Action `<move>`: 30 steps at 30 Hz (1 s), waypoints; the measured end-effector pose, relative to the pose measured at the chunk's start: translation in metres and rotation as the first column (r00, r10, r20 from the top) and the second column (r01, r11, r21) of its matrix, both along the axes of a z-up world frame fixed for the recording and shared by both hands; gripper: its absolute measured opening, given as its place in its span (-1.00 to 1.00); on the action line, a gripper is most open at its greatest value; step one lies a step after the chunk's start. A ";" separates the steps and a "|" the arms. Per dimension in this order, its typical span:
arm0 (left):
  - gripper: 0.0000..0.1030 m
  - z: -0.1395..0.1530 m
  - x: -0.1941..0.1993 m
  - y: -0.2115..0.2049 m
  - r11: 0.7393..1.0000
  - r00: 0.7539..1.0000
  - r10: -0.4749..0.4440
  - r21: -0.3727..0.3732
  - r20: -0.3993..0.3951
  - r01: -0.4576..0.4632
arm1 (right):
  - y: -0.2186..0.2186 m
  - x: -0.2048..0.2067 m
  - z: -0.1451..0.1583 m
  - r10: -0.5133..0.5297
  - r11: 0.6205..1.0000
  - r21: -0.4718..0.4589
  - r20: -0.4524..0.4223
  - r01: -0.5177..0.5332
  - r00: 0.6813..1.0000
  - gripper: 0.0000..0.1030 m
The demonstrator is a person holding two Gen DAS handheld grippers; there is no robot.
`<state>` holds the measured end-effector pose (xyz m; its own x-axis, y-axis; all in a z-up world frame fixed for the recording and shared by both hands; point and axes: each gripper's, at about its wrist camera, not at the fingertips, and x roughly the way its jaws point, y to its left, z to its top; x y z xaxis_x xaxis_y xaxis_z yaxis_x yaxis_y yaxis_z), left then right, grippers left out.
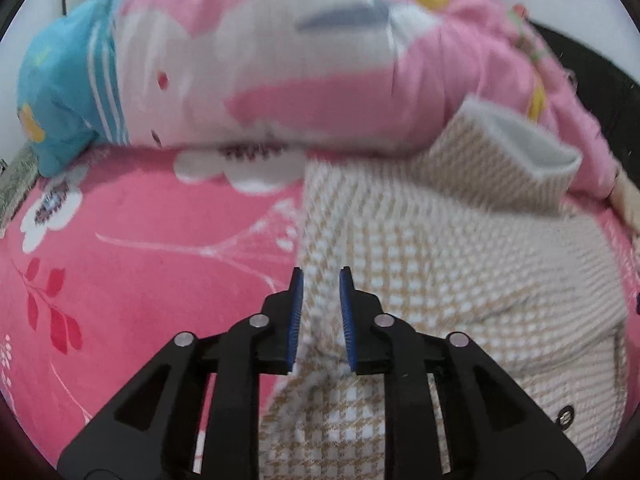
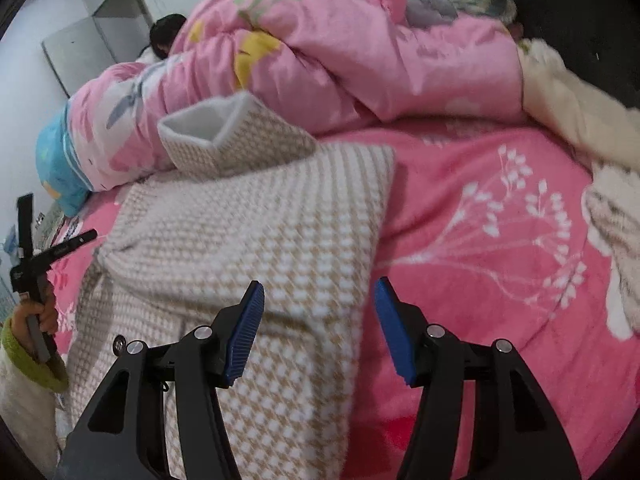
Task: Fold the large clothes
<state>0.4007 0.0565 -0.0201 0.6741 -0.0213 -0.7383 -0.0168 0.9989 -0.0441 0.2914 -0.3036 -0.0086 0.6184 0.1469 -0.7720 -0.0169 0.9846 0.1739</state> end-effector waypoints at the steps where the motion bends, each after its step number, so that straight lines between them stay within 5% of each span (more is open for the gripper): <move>1: -0.57 0.005 -0.004 -0.002 1.000 1.000 -0.013 0.004 0.018 0.013 | 0.004 0.002 -0.001 0.009 1.000 -0.014 0.004 -0.009 1.000 0.09; 3: -0.40 0.005 -0.004 -0.012 0.999 0.999 -0.042 0.023 0.005 0.042 | 0.014 0.008 -0.010 0.027 0.999 -0.034 -0.010 -0.027 1.000 0.09; 7: -0.03 -0.036 0.008 -0.028 0.989 0.977 -0.055 0.124 -0.206 0.082 | 0.023 0.025 -0.047 0.017 0.992 -0.125 -0.099 -0.029 0.995 0.09; 11: 0.02 -0.010 -0.021 -0.020 0.994 0.989 -0.019 0.100 -0.149 0.034 | 0.022 0.002 -0.018 -0.028 0.996 -0.092 -0.100 0.019 0.995 0.09; 13: 0.20 0.011 -0.054 -0.017 0.994 0.995 -0.017 0.108 -0.094 0.027 | 0.025 -0.032 0.003 -0.008 0.997 -0.079 -0.066 0.002 0.998 0.14; 15: 0.39 0.025 -0.088 -0.017 0.991 0.998 -0.016 0.135 -0.053 0.023 | 0.030 -0.064 0.015 0.007 0.996 -0.085 -0.054 -0.012 0.999 0.45; 18: 0.55 0.032 -0.145 -0.024 0.989 0.998 -0.055 0.136 -0.040 0.060 | 0.040 -0.113 0.020 0.052 0.995 -0.078 -0.067 -0.057 0.996 0.55; 23: 0.64 0.012 -0.223 -0.039 0.980 0.994 -0.074 0.181 -0.075 0.086 | 0.057 -0.185 0.009 0.046 0.996 -0.068 -0.109 -0.054 0.993 0.62; 30: 0.67 -0.037 -0.268 -0.049 0.976 0.985 -0.021 0.212 -0.171 0.058 | 0.060 -0.240 -0.018 -0.060 0.993 -0.115 -0.175 0.040 0.983 0.66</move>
